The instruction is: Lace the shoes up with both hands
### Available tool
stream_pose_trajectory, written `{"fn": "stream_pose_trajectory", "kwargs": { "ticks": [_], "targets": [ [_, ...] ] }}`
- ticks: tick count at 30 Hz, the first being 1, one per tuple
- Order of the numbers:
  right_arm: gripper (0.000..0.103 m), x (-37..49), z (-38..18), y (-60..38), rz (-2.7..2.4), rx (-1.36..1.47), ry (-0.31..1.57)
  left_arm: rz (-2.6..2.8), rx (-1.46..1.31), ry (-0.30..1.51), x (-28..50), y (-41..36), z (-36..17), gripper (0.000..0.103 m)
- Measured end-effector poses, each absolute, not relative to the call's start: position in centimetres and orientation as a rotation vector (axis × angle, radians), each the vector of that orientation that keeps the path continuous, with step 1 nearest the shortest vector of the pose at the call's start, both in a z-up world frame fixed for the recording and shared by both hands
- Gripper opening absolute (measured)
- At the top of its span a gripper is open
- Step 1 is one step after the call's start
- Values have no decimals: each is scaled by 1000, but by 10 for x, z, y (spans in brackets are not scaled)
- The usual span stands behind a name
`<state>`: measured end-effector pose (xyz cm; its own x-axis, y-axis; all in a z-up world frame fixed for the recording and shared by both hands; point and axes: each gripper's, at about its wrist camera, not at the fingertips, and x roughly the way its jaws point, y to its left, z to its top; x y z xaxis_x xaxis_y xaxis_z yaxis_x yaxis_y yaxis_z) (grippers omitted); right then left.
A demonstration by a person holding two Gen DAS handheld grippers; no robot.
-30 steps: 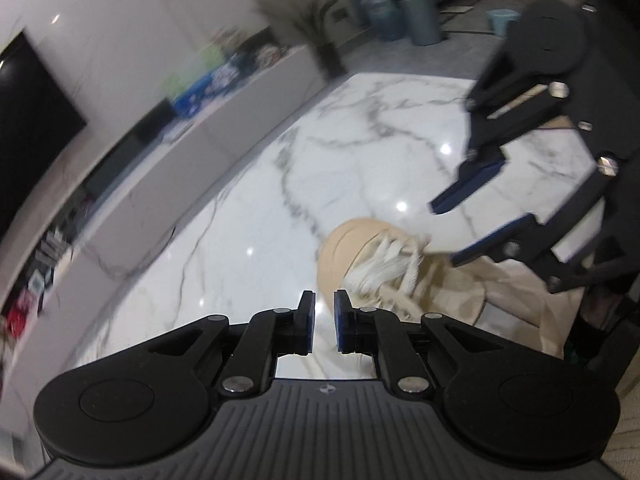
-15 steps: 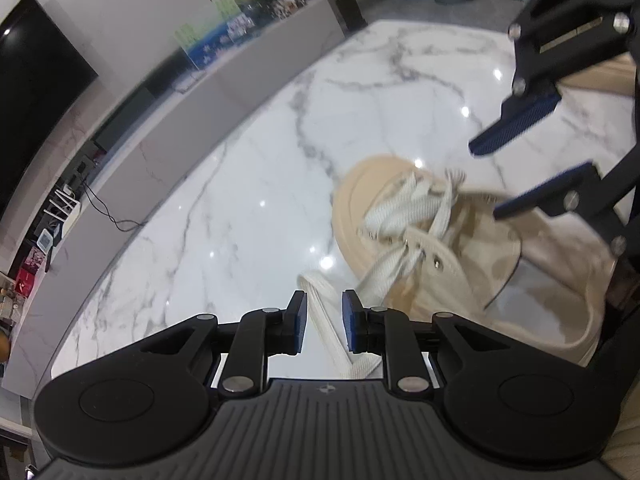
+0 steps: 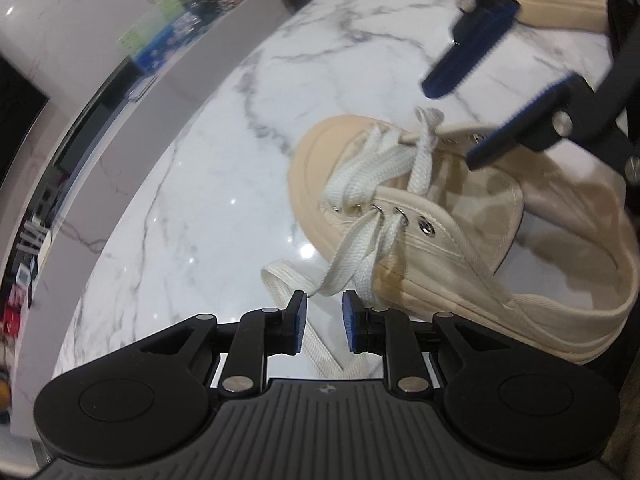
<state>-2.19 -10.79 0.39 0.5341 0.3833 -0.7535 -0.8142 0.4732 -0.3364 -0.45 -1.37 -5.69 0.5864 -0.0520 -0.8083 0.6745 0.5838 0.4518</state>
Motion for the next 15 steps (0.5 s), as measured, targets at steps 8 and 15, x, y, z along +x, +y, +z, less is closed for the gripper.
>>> {"fn": "stream_pose_trajectory", "kwargs": {
  "ticks": [8,15],
  "targets": [
    [27,-16,-1,-107,810,-760,676,-517,963,733,-1,-19,-66,31],
    [27,-13,-1,-105,813,-746,681,-569,897,738,5,-17,-59,8]
  ]
}}
